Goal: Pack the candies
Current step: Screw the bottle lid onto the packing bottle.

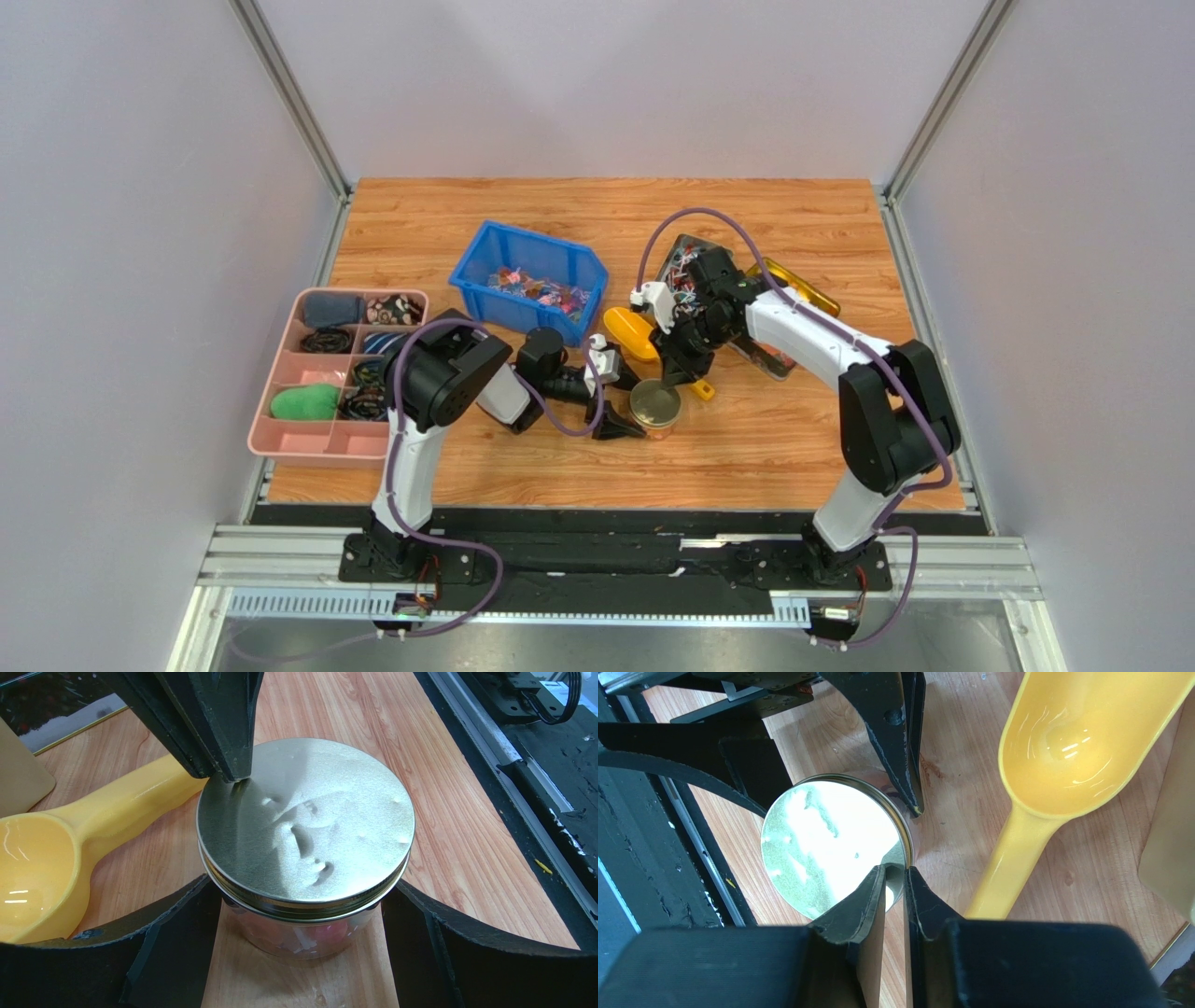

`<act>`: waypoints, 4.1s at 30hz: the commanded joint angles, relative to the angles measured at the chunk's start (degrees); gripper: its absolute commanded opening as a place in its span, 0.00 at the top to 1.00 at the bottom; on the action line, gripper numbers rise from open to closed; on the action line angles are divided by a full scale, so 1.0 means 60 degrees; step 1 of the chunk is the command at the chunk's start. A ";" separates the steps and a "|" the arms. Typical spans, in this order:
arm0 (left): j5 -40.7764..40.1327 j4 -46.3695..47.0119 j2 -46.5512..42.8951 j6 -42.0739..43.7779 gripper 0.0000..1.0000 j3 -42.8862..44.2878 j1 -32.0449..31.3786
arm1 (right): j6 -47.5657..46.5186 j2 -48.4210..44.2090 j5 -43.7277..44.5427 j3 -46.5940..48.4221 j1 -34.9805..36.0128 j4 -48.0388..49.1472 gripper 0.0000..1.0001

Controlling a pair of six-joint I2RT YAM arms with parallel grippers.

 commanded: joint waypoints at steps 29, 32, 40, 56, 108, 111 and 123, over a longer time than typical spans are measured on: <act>-0.0764 -0.0165 -0.0104 -0.0148 0.27 0.0114 0.0226 | -0.0089 0.1943 -0.0517 0.3585 0.0447 -0.2195 0.62; -0.0764 -0.0165 -0.0089 -0.0148 0.27 0.0114 0.0241 | -0.0001 0.2192 -0.0635 0.3600 0.0432 -0.2005 0.61; -0.0735 -0.0150 -0.0060 -0.0192 0.27 0.0129 0.0255 | 0.0014 0.2296 -0.0723 0.3219 0.0447 -0.1667 0.61; -0.0720 -0.0165 -0.0045 -0.0250 0.27 0.0144 0.0256 | -0.0044 0.2383 -0.0518 0.3131 0.0447 -0.1404 0.61; -0.0911 -0.0502 -0.0192 -0.0104 0.27 0.0144 0.0300 | -0.0294 0.0904 -0.0416 0.0421 -0.0403 -0.2108 0.85; -0.0663 -0.0502 -0.0177 -0.0060 0.24 0.0144 0.0285 | -0.0162 0.0889 -0.0401 0.0699 -0.0403 -0.2092 0.79; -0.0530 -0.0955 -0.0483 0.0409 0.01 -0.0091 0.0285 | -0.0249 0.0861 -0.0708 0.1022 -0.0403 -0.2195 0.72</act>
